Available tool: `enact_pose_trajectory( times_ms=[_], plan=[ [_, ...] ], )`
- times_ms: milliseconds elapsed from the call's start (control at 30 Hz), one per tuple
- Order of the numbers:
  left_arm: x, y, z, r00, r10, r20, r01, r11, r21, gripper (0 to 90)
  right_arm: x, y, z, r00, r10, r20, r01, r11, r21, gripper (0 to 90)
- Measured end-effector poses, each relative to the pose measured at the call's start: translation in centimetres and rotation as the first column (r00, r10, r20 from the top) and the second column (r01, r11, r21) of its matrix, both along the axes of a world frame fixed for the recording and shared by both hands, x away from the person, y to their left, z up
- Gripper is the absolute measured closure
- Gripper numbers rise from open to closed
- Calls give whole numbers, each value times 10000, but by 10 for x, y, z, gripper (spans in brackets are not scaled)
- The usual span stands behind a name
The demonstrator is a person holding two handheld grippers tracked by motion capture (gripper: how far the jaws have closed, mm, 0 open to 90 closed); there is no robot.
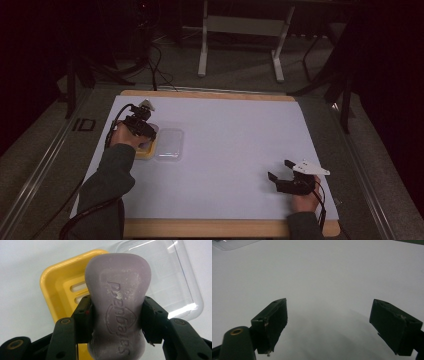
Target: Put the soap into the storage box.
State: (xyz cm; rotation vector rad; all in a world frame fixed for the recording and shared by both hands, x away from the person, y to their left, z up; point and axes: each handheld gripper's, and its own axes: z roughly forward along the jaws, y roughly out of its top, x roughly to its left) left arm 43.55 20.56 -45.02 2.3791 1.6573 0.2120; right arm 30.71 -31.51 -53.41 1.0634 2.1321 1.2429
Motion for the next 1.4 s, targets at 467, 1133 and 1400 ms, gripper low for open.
enact_pose_trajectory(
  times_ms=[467,1133,1400],
  plan=[
    [0,7,0,9996,278,62,-278,9996,36,501,0,0,0,10000,5,-2,-5,10000,0,145],
    [-1,14,-6,9972,739,77,-739,9973,2,501,0,0,0,10000,0,-1,0,10000,-24,145],
    [0,13,-8,9959,906,36,-905,9959,-77,501,0,0,0,10000,7,7,-7,10000,-29,145]
  ],
)
